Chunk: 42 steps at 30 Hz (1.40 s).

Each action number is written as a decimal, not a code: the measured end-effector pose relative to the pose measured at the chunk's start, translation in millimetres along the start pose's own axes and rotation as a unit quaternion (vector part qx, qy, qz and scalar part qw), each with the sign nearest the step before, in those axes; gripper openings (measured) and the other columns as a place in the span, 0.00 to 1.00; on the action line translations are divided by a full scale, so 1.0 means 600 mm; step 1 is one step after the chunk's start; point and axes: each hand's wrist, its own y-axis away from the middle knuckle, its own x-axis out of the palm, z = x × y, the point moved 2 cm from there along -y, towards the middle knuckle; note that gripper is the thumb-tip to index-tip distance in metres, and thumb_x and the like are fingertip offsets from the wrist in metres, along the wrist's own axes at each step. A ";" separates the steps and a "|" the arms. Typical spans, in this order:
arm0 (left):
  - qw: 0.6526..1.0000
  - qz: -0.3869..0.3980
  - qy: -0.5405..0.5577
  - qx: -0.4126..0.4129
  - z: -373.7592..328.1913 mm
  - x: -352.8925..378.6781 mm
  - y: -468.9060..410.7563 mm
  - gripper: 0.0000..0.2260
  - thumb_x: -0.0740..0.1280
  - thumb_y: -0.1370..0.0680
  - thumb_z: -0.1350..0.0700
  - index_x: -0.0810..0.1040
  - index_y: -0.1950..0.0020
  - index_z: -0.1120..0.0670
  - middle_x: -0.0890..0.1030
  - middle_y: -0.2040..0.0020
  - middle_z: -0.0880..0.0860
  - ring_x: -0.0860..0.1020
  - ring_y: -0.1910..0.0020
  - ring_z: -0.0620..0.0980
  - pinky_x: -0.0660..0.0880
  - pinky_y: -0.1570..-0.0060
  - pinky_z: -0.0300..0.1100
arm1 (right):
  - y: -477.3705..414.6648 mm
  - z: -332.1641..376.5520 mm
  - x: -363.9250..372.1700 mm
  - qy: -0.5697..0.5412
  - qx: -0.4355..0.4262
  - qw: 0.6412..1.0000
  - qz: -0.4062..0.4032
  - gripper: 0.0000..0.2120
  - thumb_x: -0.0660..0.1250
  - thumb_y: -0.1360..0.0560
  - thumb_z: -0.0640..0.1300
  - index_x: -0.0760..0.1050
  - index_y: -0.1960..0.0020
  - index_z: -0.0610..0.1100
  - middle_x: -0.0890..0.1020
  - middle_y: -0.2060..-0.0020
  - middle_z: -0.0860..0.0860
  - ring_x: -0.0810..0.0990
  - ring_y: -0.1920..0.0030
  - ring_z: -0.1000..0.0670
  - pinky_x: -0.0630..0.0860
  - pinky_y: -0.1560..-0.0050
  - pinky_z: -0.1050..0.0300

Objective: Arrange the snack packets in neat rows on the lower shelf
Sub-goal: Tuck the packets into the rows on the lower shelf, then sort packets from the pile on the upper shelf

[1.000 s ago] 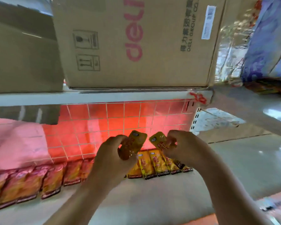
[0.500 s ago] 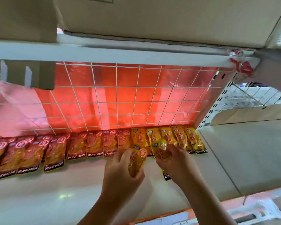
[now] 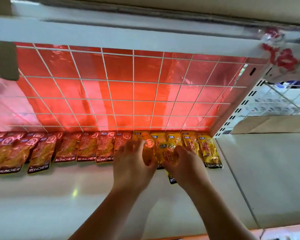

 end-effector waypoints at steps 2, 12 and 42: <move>1.000 -0.002 -0.003 0.007 -0.004 0.006 0.004 0.24 0.64 0.25 0.36 0.75 0.32 0.45 0.78 0.41 0.49 0.75 0.42 0.54 0.74 0.43 0.51 | -0.009 -0.010 -0.004 0.000 -0.004 1.000 -0.005 0.21 0.69 0.31 0.68 0.75 0.53 0.50 0.78 0.59 0.52 0.79 0.60 0.49 0.79 0.62 0.51; 0.999 -0.024 -0.012 0.027 -0.022 0.036 0.009 0.22 0.70 0.27 0.41 0.79 0.36 0.48 0.78 0.42 0.48 0.76 0.42 0.53 0.75 0.46 0.50 | -0.017 -0.058 -0.020 -0.007 -0.010 1.000 -0.026 0.19 0.73 0.31 0.64 0.73 0.57 0.50 0.75 0.61 0.53 0.74 0.63 0.50 0.67 0.67 0.56; 0.989 -0.065 -0.087 0.099 0.043 0.061 0.010 0.17 0.75 0.28 0.45 0.82 0.40 0.46 0.79 0.40 0.54 0.74 0.43 0.58 0.74 0.46 0.52 | -0.029 0.032 0.041 0.033 -0.017 0.999 -0.013 0.22 0.73 0.29 0.61 0.76 0.43 0.48 0.76 0.49 0.47 0.79 0.51 0.42 0.77 0.55 0.51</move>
